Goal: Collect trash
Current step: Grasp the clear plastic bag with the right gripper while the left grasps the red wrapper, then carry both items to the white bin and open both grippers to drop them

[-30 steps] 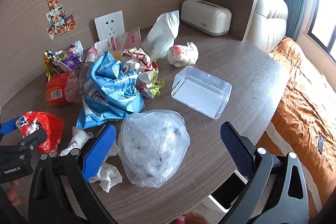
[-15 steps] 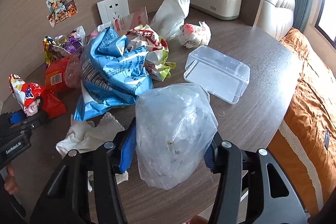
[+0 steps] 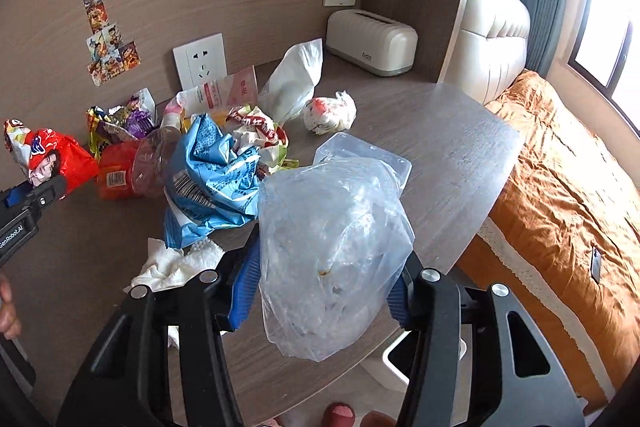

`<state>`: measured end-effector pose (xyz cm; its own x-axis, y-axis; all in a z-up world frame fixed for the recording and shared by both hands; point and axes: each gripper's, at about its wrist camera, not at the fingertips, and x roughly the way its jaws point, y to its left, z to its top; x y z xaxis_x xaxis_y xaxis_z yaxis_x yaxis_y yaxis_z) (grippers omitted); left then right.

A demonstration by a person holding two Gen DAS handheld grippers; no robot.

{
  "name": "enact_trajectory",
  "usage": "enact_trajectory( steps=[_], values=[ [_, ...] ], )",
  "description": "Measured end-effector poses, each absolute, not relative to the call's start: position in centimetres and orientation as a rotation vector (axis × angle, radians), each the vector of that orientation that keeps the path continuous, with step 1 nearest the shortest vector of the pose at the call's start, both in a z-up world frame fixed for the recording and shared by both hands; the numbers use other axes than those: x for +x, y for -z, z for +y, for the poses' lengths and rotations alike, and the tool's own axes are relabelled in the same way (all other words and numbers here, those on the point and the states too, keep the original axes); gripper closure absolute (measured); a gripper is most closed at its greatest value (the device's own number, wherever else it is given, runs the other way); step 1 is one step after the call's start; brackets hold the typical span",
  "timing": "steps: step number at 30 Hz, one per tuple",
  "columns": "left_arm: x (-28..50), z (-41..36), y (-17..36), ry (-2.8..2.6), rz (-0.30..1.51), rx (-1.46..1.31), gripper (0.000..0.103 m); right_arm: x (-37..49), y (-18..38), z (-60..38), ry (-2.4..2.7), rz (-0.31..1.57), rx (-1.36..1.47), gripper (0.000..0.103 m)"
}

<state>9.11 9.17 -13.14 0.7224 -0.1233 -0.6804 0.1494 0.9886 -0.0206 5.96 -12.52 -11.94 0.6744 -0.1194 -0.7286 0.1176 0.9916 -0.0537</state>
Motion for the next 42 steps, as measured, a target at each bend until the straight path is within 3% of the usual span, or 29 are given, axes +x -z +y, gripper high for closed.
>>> enact_trajectory(
  steps=[10,21,28,37,39,40,41,42],
  values=[
    [6.2,0.5,8.2,0.420,0.627,0.098,0.056,1.7,8.4,-18.7,0.257,0.734,0.071,0.049],
    [2.1,-16.2,11.8,0.696,0.732,0.194,0.056,-3.6,10.3,-32.4,0.389,0.783,0.120,0.049],
    [1.0,-26.3,19.0,0.844,0.863,0.289,0.055,-5.4,17.1,-39.7,0.450,0.895,0.165,0.049],
    [1.2,-33.8,37.0,1.001,1.058,0.444,0.055,-5.3,31.3,-46.4,0.373,1.054,0.295,0.049],
    [1.0,-34.6,40.7,1.032,1.105,0.461,0.052,-4.9,35.1,-47.5,0.335,1.089,0.335,0.045],
    [0.8,-34.9,42.6,1.049,1.129,0.460,0.044,-4.6,37.5,-48.0,0.311,1.118,0.359,0.034],
    [1.1,-34.9,44.1,1.057,1.148,0.456,0.019,-4.5,39.6,-48.5,0.304,1.132,0.379,0.022],
    [1.1,-35.7,45.6,1.061,1.176,0.452,0.004,-4.5,41.7,-49.0,0.295,1.145,0.399,0.003]
  ],
)
